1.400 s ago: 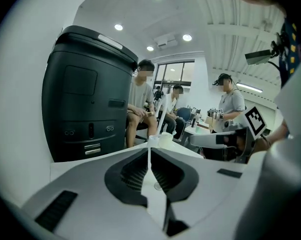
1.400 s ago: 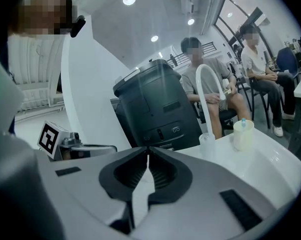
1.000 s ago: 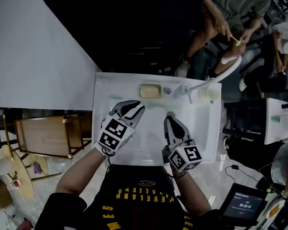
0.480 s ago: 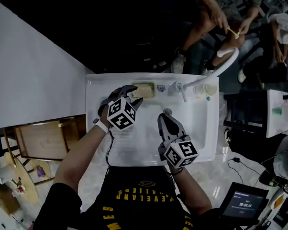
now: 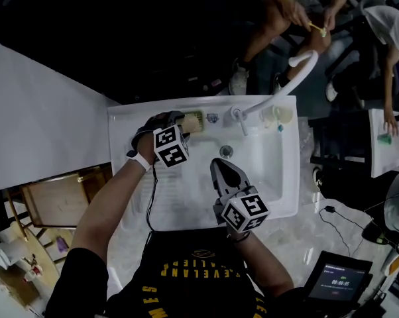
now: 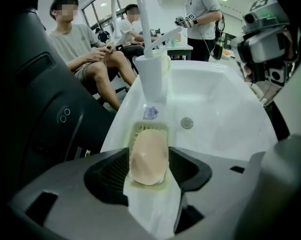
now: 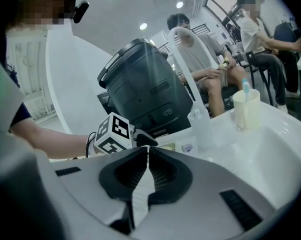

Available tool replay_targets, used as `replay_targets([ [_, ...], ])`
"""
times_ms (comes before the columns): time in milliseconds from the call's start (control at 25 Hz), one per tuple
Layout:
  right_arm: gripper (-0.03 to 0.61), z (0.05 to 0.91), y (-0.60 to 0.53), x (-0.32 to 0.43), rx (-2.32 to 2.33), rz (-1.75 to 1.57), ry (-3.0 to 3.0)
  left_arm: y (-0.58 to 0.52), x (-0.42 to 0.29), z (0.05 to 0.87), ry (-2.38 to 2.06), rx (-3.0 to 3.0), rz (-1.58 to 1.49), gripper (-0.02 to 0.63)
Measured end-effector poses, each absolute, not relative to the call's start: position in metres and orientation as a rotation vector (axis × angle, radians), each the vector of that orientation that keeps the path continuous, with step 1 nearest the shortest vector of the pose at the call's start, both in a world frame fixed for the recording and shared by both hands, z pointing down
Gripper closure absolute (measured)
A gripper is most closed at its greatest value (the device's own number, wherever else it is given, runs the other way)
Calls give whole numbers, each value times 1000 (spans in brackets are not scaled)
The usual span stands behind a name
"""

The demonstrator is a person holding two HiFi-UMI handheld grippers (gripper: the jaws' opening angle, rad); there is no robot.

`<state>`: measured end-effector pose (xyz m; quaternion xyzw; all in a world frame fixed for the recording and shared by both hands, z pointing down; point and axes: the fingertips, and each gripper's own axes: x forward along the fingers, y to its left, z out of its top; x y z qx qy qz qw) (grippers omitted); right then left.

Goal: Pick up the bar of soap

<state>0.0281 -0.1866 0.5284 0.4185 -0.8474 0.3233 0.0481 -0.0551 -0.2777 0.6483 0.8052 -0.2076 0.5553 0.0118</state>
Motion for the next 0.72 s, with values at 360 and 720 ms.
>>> replay_targets([
  [360, 558, 536, -178, 36, 1283, 1109, -2579, -296, -46, 648, -624, 2507, 1865, 336],
  [720, 558, 549, -172, 52, 1315, 1218, -2558, -311, -43, 656, -576, 2456, 1967, 314],
])
